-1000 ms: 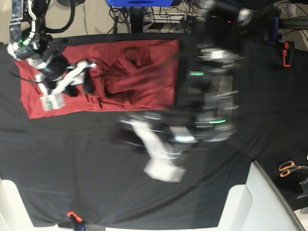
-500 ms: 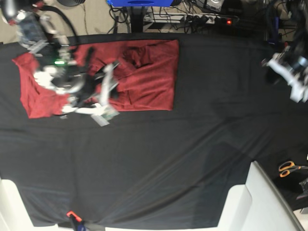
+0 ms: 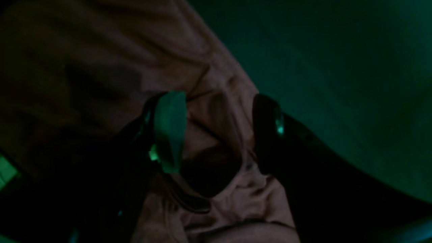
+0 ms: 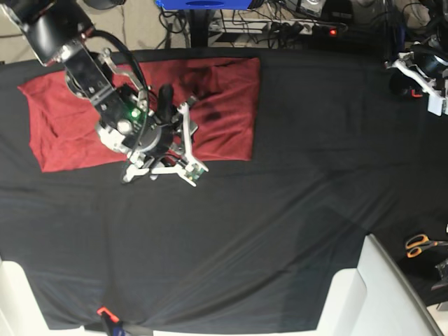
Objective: Fold the T-shirt properly
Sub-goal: 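Press and smooth the folded shirt center with the right gripper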
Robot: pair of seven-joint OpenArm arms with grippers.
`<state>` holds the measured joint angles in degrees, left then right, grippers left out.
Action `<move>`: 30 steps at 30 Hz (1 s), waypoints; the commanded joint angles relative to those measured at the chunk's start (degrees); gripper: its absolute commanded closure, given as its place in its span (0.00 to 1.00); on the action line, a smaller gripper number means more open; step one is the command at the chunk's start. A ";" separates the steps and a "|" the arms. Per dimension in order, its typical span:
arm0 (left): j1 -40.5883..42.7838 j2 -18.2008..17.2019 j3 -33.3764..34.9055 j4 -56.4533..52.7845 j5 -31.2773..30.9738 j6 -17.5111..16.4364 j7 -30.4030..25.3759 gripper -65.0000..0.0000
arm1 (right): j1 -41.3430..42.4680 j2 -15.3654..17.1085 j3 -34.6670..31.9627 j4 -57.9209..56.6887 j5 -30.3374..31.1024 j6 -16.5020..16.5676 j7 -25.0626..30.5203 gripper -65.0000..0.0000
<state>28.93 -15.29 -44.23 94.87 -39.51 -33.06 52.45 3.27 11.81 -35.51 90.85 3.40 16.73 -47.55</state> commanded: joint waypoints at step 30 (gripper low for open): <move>-3.30 -1.11 -0.39 -6.21 -0.89 -0.22 -0.71 1.00 | 3.90 -1.66 0.56 -7.02 0.25 0.28 2.06 0.85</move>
<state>25.32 -15.44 -44.16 88.05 -39.51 -33.06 52.47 6.26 10.24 -35.24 83.11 3.62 16.99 -46.15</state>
